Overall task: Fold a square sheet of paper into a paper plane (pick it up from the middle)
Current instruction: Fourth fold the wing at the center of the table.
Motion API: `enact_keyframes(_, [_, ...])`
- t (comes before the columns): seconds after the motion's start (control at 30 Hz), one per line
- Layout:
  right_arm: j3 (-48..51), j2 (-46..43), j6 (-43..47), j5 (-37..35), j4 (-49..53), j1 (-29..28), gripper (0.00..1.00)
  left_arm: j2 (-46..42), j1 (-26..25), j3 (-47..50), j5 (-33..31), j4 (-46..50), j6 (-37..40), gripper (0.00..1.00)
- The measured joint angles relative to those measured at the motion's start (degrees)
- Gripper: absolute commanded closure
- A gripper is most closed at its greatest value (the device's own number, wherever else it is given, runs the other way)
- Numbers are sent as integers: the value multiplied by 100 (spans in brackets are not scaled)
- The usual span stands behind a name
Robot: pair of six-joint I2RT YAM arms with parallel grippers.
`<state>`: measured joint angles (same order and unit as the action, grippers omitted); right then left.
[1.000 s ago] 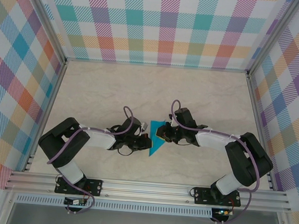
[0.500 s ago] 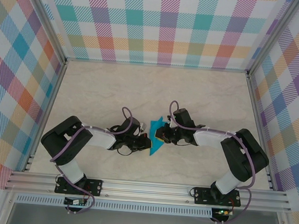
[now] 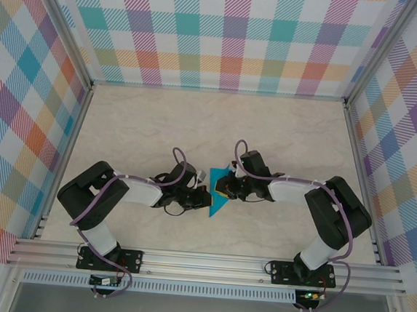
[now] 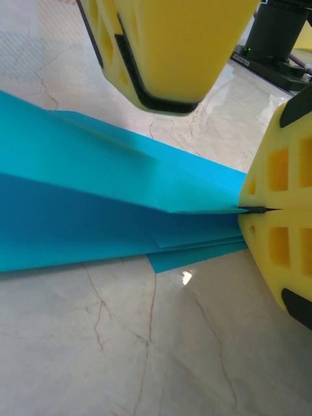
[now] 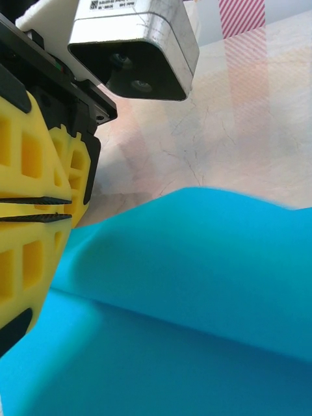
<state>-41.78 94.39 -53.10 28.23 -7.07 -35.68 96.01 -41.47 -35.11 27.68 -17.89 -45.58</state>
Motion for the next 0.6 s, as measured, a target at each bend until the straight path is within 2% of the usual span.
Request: enact_keyframes(0.6, [-321, 437, 0, -39, -15, 7, 86, 26, 0, -37, -26, 37, -28, 98])
